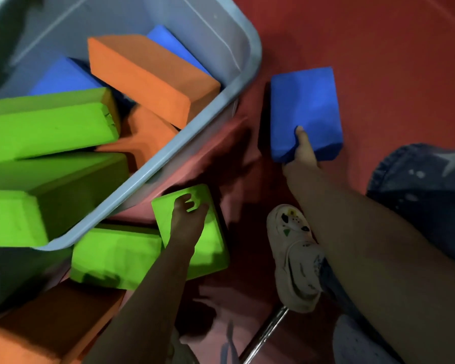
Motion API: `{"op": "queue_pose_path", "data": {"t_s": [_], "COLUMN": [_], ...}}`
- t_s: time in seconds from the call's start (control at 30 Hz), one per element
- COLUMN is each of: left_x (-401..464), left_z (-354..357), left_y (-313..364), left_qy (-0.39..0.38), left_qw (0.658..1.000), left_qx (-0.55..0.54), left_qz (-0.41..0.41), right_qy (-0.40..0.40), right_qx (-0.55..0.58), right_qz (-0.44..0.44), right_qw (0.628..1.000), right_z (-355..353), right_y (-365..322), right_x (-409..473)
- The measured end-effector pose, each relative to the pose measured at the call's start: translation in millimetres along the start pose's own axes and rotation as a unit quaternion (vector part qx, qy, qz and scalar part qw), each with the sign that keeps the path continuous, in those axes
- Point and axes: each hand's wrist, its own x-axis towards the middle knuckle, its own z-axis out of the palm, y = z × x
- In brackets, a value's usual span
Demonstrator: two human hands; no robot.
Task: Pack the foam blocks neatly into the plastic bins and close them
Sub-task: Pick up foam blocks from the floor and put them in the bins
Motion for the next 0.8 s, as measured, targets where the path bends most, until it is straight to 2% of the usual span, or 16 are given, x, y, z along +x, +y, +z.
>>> {"op": "queue_pose_path", "data": {"t_s": [0.1,0.2,0.23,0.33,0.4,0.5,0.67,0.8], "left_x": [-2.7,-9.0,-10.1,-9.7,-14.6,-6.6,33.0,20.0], "left_z": [-22.5,-41.7,-46.1,-52.9,-54.0,-52.5,-31.4,-37.7], "left_y": [-22.4,-49.9,-61.5,-95.1,-105.2,-130.5,-228.4,-225.8], "left_qy": [0.041,0.072,0.072,0.061,0.044,0.004,-0.02,-0.032], "left_qw": [0.999,0.996,0.995,0.992,0.991,0.986,0.975,0.967], "left_qx": [0.003,-0.005,-0.008,-0.015,-0.041,-0.099,-0.148,-0.191], "left_qz": [-0.01,-0.047,-0.064,-0.107,-0.12,-0.135,-0.165,-0.163], "right_qy": [0.017,0.044,0.031,-0.048,-0.079,-0.076,-0.07,-0.058], "right_qx": [-0.129,-0.298,-0.371,-0.539,-0.566,-0.59,-0.63,-0.641], "right_qz": [-0.063,-0.182,-0.234,-0.383,-0.442,-0.46,-0.449,-0.437], "right_qw": [0.989,0.936,0.898,0.749,0.691,0.66,0.629,0.628], "right_z": [-21.5,-56.1,-68.8,-100.1,-111.2,-116.2,-117.4,-111.2], "right_y": [-0.3,11.6,18.5,42.8,61.7,81.9,98.4,111.6], "right_x": [-64.6,-102.0,-114.2,-142.6,-153.4,-168.1,-182.6,-190.6]}}
